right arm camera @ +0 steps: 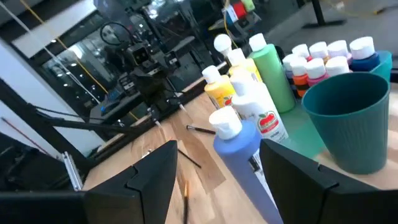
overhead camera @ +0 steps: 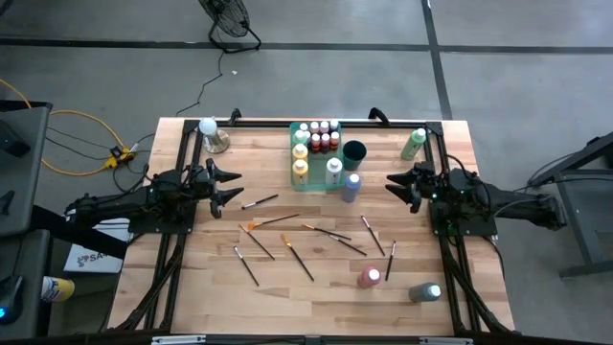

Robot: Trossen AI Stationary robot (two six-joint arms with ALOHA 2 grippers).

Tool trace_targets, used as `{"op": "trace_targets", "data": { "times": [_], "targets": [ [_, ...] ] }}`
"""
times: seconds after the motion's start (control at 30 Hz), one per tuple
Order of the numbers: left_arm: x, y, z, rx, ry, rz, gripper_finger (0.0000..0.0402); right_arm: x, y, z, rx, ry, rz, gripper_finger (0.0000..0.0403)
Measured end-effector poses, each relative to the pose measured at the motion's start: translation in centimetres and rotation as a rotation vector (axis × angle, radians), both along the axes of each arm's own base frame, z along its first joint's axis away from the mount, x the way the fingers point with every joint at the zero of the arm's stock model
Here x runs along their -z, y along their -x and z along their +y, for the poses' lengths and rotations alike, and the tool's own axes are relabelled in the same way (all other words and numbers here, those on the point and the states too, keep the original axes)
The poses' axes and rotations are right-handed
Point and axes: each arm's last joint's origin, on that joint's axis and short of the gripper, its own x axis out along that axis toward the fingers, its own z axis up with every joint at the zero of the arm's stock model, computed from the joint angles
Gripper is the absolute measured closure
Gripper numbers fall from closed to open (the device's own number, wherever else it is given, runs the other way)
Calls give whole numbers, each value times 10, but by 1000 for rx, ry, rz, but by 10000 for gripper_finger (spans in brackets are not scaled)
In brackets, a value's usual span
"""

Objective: Pick & Place Paint Supplies
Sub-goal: Put the light green paint bottle into the green bin

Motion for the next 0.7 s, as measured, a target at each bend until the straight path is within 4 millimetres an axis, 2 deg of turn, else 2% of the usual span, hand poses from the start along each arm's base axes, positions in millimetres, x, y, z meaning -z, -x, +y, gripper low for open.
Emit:
{"op": "trace_targets", "data": {
  "times": [0.2,0.5,0.7],
  "targets": [
    [0,0,0,0,0,0,190,-42,-5,-3,68,-222,40,180],
    [0,0,0,0,0,0,190,-101,-13,-26,381,-221,212,180],
    [0,0,0,0,0,1,190,-125,-16,-51,641,-282,387,180]
  ]
}}
